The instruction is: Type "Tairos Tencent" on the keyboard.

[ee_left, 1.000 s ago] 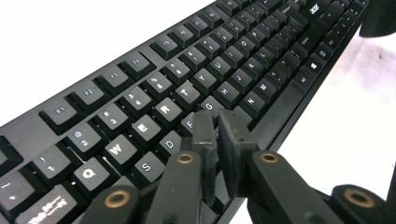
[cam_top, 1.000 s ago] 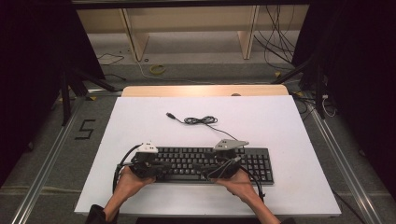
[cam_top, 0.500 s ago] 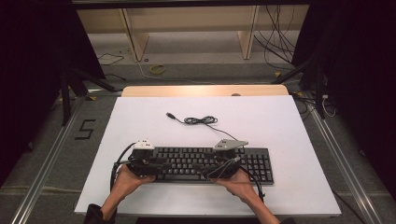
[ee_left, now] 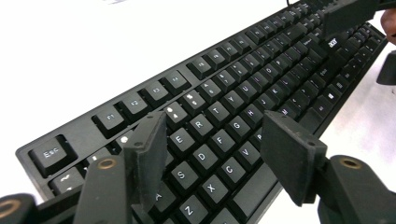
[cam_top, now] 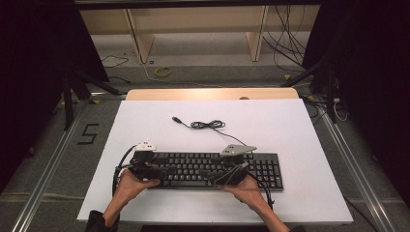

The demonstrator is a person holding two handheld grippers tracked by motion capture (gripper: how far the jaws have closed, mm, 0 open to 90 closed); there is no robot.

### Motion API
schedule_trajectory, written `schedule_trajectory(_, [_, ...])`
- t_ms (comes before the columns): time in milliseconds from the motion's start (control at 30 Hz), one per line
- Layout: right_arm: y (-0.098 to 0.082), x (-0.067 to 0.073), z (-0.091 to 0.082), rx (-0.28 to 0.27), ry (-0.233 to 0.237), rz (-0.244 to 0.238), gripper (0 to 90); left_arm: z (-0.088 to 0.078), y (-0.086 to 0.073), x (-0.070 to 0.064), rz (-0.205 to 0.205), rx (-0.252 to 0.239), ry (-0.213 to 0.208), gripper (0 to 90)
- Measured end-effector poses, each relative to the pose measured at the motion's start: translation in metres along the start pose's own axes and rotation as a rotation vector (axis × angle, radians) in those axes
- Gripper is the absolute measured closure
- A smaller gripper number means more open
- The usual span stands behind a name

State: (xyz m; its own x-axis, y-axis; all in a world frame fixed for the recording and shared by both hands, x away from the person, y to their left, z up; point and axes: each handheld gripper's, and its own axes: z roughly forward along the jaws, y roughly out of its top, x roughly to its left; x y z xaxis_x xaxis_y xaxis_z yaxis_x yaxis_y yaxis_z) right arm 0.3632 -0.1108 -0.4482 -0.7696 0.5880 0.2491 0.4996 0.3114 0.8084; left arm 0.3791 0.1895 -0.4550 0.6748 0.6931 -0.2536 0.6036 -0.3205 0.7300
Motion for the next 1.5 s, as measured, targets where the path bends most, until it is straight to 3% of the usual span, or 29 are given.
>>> schedule_trajectory(467, [0.000, 0.002, 0.002, 0.006, 0.007, -0.005, 35.6, -0.003, 0.005, 0.006, -0.021, -0.015, 0.015, 36.8])
schedule_trajectory(1033, [-0.001, 0.006, 0.005, 0.008, 0.018, -0.013, 35.5, 0.002, 0.011, 0.018, -0.051, 0.015, 0.013, 36.3])
schedule_trajectory(1200, [-0.001, 0.007, 0.006, 0.012, 0.020, -0.015, 35.5, 0.004, 0.012, 0.020, -0.062, 0.028, 0.011, 41.8])
schedule_trajectory(1500, [-0.001, 0.008, 0.006, 0.010, 0.024, -0.017, 35.5, 0.009, 0.017, 0.020, -0.040, 0.073, -0.001, 60.7])
